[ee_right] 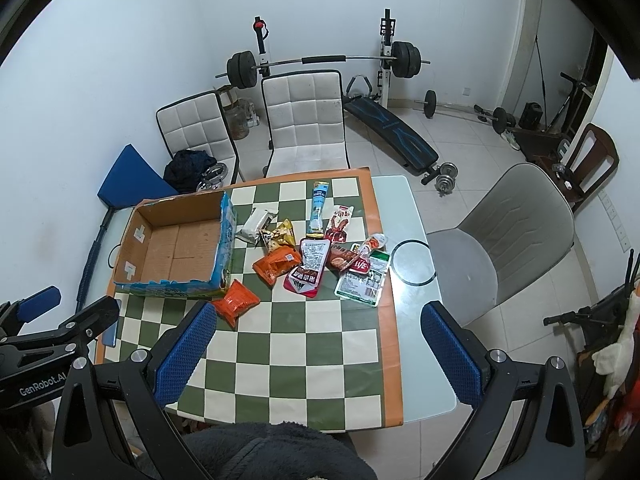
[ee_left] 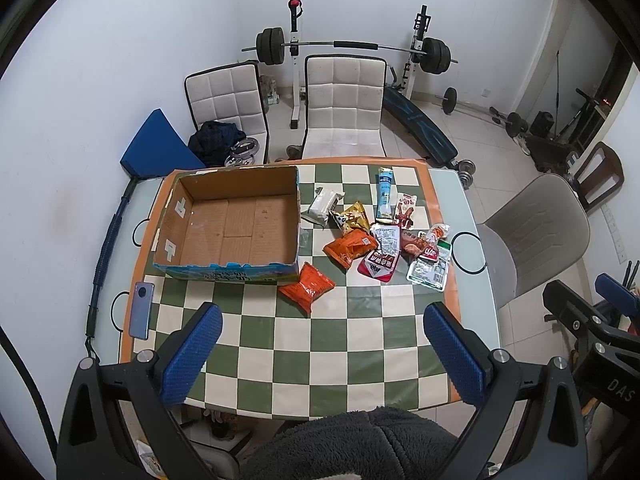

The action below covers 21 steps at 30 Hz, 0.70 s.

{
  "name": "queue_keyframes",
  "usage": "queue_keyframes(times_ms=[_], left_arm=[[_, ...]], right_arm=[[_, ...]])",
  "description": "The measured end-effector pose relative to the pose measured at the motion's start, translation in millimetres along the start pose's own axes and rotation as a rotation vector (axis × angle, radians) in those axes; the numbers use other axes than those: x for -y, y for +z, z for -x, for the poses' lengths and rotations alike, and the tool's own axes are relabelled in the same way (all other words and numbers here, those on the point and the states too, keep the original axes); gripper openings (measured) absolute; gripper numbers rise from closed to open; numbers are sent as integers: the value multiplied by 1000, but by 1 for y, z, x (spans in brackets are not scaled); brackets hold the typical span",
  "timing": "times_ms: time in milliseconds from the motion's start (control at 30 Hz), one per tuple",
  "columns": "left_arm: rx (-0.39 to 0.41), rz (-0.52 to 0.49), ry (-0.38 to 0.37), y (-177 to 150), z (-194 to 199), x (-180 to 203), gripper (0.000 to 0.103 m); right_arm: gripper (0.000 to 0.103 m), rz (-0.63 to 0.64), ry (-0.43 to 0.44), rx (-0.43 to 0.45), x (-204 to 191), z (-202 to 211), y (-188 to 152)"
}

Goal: Organize snacks

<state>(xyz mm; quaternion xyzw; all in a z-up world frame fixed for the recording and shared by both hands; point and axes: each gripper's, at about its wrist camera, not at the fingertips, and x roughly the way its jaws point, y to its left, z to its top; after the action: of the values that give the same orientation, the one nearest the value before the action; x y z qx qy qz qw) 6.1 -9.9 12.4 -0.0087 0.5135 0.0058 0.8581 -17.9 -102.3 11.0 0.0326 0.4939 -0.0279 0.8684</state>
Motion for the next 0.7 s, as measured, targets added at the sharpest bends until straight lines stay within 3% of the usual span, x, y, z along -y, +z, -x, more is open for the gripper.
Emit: queue_keyframes(times_ms=[700], left_arm=[[1,0,-3,3,2,1,103]], right_arm=[[103,-5,4,-3,-3,-3,1]])
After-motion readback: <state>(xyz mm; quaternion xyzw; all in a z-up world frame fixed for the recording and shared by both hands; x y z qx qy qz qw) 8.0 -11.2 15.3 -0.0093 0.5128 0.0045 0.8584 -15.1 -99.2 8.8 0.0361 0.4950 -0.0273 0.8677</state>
